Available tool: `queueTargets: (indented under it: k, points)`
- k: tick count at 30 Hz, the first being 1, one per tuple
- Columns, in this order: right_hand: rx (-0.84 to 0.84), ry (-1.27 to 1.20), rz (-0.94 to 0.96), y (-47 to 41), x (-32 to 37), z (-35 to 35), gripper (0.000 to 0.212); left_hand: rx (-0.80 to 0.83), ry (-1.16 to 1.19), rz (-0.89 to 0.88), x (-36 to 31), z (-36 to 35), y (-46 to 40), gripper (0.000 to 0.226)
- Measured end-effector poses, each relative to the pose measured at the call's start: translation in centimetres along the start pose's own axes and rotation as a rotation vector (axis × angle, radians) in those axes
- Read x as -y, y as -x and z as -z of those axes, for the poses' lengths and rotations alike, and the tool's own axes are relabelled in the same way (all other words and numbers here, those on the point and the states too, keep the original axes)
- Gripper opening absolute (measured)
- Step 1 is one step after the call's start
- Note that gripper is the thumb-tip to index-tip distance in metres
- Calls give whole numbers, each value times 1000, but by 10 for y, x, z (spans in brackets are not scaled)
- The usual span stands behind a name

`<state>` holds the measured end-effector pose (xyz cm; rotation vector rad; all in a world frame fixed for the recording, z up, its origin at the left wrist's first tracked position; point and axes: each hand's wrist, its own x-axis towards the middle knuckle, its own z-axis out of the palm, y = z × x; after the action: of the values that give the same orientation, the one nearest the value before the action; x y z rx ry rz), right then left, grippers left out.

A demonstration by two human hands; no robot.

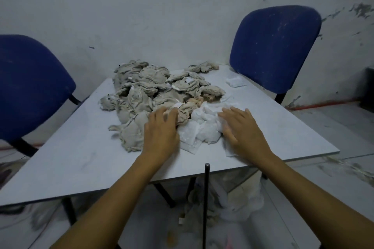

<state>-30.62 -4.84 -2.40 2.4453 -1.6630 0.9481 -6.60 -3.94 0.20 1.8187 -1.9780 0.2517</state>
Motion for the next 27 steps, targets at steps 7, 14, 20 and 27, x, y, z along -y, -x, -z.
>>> queueTargets:
  k: [7, 14, 20, 27]
  points:
    - [-38, 18, 101, 1, 2, -3, 29, -202, 335, 88, 32, -3, -13, 10]
    - [-29, 33, 145, 1, 3, -2, 25, 200, 205, 76, 24, -16, -20, 82]
    - [-4, 59, 108, 0, 2, -2, 27, -214, 347, 91, 26, -25, -24, 20]
    - [-169, 8, 310, -9, 34, 4, 27, -602, 632, 137, -13, 11, -35, 10]
